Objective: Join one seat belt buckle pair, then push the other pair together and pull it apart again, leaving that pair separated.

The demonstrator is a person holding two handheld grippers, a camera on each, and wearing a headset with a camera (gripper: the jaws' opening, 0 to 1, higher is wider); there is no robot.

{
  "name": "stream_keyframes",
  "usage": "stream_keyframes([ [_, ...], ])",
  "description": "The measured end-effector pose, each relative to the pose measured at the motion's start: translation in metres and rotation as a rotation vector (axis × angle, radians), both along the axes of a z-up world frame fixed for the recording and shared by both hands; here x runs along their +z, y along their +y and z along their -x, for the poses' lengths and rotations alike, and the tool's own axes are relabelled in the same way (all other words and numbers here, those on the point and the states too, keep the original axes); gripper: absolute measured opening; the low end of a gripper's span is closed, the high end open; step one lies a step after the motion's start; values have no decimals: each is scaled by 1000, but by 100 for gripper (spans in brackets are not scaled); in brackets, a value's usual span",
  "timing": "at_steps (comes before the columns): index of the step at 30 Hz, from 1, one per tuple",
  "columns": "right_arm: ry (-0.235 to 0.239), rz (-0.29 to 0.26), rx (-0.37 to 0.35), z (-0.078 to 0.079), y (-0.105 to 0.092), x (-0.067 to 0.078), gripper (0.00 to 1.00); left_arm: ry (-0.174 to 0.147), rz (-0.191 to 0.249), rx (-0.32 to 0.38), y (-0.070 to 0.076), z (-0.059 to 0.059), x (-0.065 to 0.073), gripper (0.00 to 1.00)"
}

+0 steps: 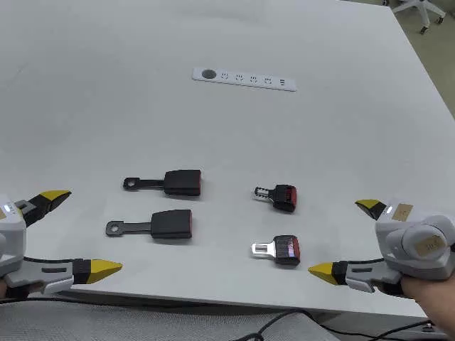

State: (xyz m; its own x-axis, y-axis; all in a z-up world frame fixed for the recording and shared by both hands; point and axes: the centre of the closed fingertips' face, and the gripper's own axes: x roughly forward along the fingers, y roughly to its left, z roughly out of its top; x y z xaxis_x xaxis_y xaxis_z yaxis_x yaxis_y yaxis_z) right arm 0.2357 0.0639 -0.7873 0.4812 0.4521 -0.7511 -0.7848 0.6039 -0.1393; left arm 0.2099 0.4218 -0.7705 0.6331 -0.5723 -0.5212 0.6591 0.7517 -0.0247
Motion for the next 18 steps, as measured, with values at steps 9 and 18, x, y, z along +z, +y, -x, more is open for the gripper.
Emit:
stream_keyframes([
  [9, 2, -17, 16, -2, 9, 5, 98, 1, 3, 3, 1, 0, 0, 100],
  [18, 2, 5, 22, -2, 3, 2, 98, 3, 6, 3, 1, 0, 0, 100],
])
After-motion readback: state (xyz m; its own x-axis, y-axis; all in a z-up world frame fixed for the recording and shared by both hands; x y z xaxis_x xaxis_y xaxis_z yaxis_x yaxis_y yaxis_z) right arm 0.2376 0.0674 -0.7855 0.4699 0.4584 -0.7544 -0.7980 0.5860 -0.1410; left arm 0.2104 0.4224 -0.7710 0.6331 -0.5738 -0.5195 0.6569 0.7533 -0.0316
